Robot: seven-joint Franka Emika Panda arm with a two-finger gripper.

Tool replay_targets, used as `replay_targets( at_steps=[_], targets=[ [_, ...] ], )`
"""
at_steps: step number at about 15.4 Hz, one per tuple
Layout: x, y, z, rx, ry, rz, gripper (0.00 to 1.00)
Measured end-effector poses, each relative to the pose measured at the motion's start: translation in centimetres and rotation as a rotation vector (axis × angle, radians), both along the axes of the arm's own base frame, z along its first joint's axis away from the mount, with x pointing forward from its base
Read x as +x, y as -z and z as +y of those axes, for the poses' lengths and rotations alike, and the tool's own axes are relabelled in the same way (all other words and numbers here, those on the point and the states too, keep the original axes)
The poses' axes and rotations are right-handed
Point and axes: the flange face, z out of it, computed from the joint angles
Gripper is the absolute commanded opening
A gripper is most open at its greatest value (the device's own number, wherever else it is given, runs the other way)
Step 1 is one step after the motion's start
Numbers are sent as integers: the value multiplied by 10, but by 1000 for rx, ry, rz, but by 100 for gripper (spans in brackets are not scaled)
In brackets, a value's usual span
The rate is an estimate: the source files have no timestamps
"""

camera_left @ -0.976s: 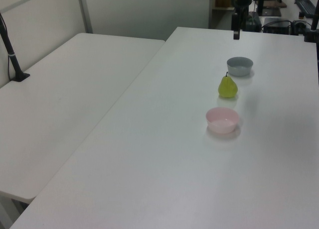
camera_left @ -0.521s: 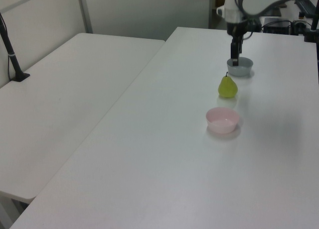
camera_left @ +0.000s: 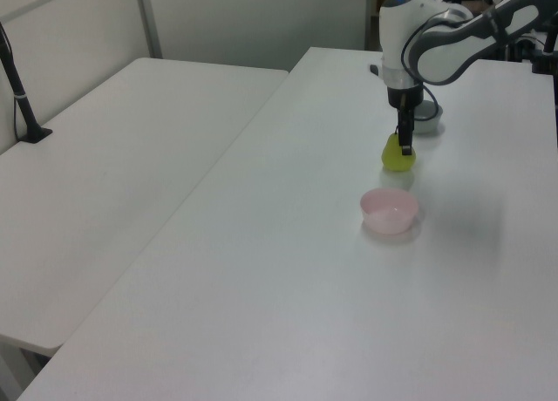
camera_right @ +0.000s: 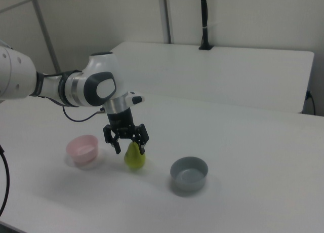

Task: Place the pear in the bowl
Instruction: 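Lower the gripper around the green pear and close it, then lift the pear and carry it over the pink bowl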

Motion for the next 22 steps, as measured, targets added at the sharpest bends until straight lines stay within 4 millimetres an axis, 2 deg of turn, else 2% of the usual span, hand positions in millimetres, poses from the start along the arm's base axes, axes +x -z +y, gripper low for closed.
replay_targets(
  at_steps=[3,4,6,8,10,11,14,16,18,22],
  targets=[
    [5,18,8,-5,-18,-1,100],
    [6,22,9,-6,-20,0,93],
    [7,27,9,-9,-24,-1,75],
    [8,31,9,-16,-31,-5,48],
    [8,33,9,-19,-36,-10,30],
    [8,32,8,-19,-37,-11,28],
    [8,30,7,-18,-49,-12,28],
    [7,17,5,-15,-49,-28,28],
    [6,-15,3,-11,-39,-37,28],
    [-2,-116,-7,1,-47,-45,28]
  ],
)
